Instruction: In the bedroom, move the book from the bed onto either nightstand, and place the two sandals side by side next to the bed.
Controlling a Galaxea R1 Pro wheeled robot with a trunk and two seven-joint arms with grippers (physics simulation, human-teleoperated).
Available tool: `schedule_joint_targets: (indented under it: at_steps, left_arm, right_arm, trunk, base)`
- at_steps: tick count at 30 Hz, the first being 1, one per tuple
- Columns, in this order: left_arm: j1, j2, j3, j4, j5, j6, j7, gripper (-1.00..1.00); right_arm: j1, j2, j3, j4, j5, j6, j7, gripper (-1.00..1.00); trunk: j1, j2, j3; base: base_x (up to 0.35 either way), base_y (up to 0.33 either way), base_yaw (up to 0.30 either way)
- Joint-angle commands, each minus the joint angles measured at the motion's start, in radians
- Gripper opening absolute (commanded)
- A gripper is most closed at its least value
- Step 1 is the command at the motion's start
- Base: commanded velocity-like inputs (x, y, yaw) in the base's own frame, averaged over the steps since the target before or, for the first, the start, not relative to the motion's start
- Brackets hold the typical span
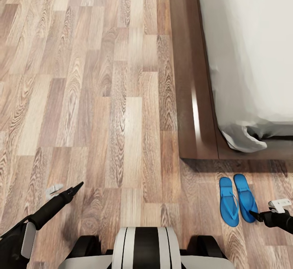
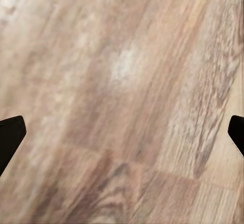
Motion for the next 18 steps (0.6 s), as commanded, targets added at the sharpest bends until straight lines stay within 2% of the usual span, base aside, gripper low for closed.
schedule_joint_targets:
  at_steps: [1,18]
  left_arm:
    - [0.000,0.000,0.001,0.000,0.006,0.009,-0.003,1.00]
    - [0.000,0.000,0.001,0.000,0.006,0.009,-0.003,1.00]
  right_arm:
    - [0.000,0.000,-0.003,-0.001,-0.006,0.009,0.005,1.00]
    - [0.000,0.000,-0.003,-0.001,-0.006,0.009,0.006,1.00]
  trunk:
    - [-0.001,0.000,0.004]
    - [-0.008,0.004,0.069]
  base:
    - [0.000,0.000,0.000]
    - [0.000,0.000,0.000]
